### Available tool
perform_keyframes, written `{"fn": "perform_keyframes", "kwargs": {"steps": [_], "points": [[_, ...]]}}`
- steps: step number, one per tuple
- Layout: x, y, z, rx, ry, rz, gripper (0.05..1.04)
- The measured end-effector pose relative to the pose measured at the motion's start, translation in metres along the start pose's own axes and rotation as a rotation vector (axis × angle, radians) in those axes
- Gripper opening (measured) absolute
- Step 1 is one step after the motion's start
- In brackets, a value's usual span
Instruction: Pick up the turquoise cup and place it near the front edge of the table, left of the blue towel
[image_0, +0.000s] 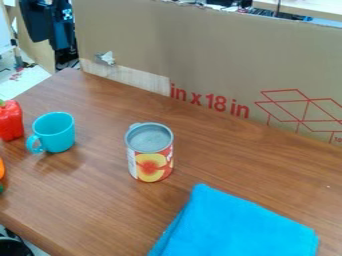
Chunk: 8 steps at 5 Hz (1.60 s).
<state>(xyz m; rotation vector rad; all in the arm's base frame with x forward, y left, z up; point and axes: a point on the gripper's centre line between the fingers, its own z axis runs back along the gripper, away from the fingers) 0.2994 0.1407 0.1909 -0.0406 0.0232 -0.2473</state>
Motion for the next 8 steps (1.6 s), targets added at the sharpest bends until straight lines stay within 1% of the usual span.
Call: {"fn": "perform_keyframes", "kwargs": {"steps": [1,2,3,5,6,7,8], "points": [[0.0,0.0,-0.011,-0.025,0.029,-0.001,1.001],[0.0,-0.003,-0.027,-0.047,0.029,-0.082,1.001],[-0.008,-0.006,-0.049,-0.051,0.051,-0.104,1.001],[-0.023,0.001,-0.075,-0.02,0.1,-0.078,1.001],[-0.032,0.01,-0.089,-0.023,0.145,-0.037,1.001],[-0.034,0.013,-0.098,-0.017,0.168,-0.027,1.001],[-0.035,0.01,-0.114,-0.039,0.173,-0.041,1.001]]}}
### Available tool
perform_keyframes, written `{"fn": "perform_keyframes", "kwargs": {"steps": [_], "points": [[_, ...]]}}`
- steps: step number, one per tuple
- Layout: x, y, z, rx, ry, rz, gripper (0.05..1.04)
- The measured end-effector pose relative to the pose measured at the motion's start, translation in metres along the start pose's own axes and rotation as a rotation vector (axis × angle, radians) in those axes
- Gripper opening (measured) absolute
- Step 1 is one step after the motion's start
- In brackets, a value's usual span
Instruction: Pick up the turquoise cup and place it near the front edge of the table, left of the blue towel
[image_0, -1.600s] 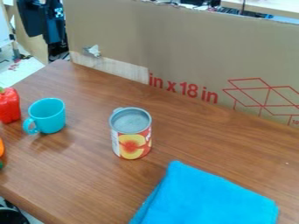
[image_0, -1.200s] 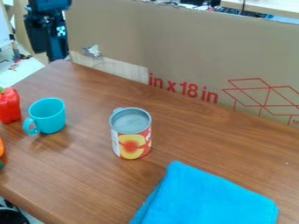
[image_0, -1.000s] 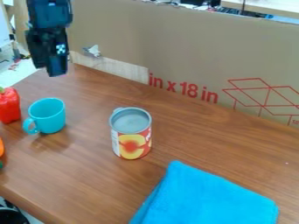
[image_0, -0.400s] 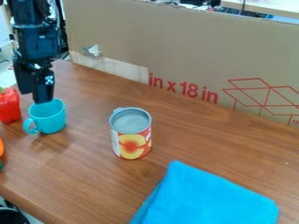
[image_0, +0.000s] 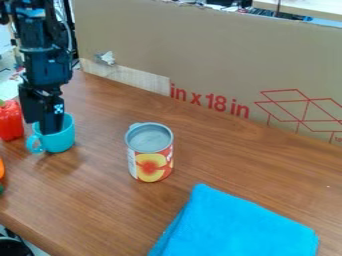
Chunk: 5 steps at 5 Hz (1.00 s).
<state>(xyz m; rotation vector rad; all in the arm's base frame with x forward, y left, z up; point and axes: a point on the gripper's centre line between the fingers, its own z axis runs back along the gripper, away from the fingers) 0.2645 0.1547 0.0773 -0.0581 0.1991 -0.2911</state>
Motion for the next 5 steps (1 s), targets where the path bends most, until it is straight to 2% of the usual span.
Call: {"fn": "perform_keyframes", "kwargs": {"steps": [2,4,5], "points": [[0.001,-0.003,-0.02,-0.009,-0.003,-0.006,1.001],[0.008,0.007,-0.036,0.016,0.001,0.023,1.001],[0.013,0.012,-0.037,0.024,-0.008,0.02,0.962]]}}
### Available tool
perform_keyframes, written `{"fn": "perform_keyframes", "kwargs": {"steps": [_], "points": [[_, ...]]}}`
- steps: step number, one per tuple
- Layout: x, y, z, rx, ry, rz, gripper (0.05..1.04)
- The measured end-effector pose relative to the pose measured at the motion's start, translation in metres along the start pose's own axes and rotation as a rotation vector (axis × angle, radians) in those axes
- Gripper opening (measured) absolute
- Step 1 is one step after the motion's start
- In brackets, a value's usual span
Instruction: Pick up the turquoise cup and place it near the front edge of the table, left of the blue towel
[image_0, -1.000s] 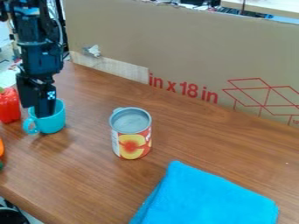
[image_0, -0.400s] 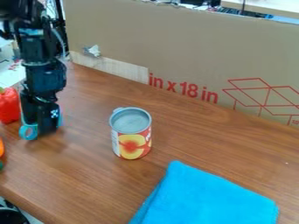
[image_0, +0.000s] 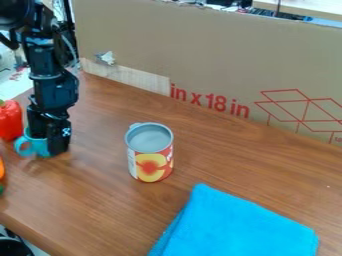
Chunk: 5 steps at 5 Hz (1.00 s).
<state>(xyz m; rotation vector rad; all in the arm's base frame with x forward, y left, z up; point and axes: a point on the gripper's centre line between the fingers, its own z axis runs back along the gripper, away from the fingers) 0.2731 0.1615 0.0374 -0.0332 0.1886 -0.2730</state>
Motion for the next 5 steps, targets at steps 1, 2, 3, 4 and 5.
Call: {"fn": "perform_keyframes", "kwargs": {"steps": [1,2,3,4,5], "points": [[0.003,0.001,0.001,0.001,-0.011,-0.003,0.682],[0.004,-0.002,0.001,-0.013,-0.018,-0.008,0.381],[0.008,-0.011,0.012,-0.022,-0.043,-0.036,0.178],[0.014,-0.042,0.062,0.076,-0.181,-0.14,0.104],[-0.001,-0.069,0.085,0.139,-0.272,-0.193,0.099]]}}
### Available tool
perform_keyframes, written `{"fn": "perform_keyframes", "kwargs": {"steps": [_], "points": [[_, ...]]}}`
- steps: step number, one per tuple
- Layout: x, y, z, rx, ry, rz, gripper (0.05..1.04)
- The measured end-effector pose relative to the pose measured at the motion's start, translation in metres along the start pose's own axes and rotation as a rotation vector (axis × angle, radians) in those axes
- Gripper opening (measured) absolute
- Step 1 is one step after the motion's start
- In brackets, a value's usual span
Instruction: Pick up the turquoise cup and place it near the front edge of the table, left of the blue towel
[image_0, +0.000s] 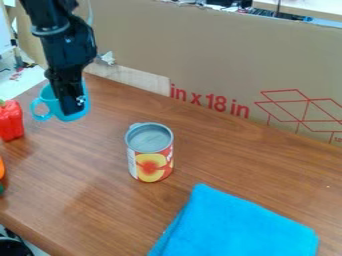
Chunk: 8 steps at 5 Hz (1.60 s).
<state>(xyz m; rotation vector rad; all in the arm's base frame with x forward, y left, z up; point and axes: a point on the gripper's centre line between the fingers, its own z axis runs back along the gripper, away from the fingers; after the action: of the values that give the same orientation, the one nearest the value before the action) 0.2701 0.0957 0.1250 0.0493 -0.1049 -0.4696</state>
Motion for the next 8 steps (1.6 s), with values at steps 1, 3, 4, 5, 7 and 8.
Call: {"fn": "perform_keyframes", "kwargs": {"steps": [1,3,4,5,7,8], "points": [[-0.01,-0.03,0.008,0.005,0.059,-0.043,0.099],[-0.058,-0.083,-0.013,-0.079,0.249,-0.04,0.099],[-0.071,-0.091,-0.051,-0.187,0.193,-0.156,0.099],[-0.067,-0.089,-0.069,-0.204,0.177,-0.166,0.099],[-0.061,-0.096,-0.074,-0.166,0.169,-0.203,0.124],[-0.069,-0.099,-0.074,-0.186,0.215,-0.193,0.328]]}}
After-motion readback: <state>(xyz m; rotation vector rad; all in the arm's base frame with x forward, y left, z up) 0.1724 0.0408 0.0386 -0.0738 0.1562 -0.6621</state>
